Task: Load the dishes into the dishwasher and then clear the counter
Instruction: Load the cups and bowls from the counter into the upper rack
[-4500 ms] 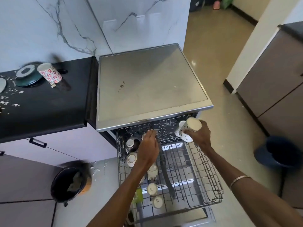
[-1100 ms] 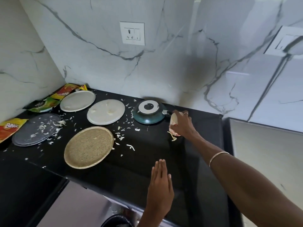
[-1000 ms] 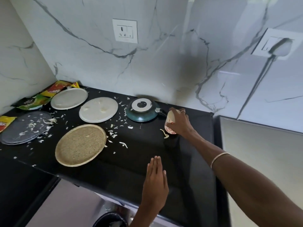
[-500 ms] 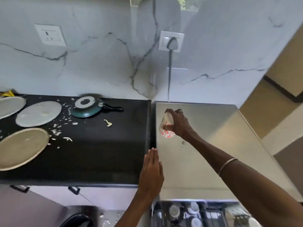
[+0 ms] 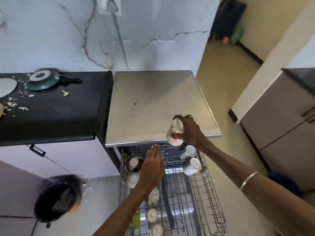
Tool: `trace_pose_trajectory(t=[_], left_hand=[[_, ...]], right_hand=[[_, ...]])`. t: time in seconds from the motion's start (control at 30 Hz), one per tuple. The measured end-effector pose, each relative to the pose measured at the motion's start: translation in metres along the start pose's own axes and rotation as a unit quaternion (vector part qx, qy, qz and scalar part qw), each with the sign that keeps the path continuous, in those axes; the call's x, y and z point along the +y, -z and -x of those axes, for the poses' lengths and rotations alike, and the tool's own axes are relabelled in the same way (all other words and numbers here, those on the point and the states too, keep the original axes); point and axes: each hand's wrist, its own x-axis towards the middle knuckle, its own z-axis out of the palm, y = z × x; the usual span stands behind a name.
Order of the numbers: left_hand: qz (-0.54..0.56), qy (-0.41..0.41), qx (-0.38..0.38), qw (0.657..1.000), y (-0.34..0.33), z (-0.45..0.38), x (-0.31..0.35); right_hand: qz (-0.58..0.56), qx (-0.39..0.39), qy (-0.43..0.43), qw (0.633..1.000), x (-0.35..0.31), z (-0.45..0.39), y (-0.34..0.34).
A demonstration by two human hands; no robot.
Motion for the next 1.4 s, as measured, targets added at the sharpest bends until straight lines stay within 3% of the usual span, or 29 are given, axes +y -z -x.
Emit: trace_pose_trajectory(t=[0.3,0.47,0.6,0.87,1.13,1.4], left_hand=[[-0.024,0.021,-0.102,0.994,-0.054,0.035,0.003],[-0.039,0.057,-0.147,0.987,-0.075,0.071,-0.017],[-0.058,0.059,-0.154,0.985,-0.089,0.091,-0.039],[-0.039,0.076,-0.158,0.984,-0.128,0.083,-0.059],[-0.019,0.063,-0.200,0.978,-0.147,0.096,-0.066],[-0.009,0.059,-0.161,0.985,-0.132,0.070,-0.058]], right_hand=[[-0.031,-0.004,-0.133,0.991,0.112,0.087,-0.051],[-0.080,-0.056,-0.204,0.974,0.160,0.124,-0.112],[-0.071,-0.024,-0.237,0.969,0.185,0.142,-0.156],[-0.012,0.009,-0.226,0.974,0.237,0.140,-0.216],[0.178,0.004,-0.179,0.968,0.242,0.138,-0.233],[0.143,-0.006,-0.215,0.966,0.235,0.141,-0.223]])
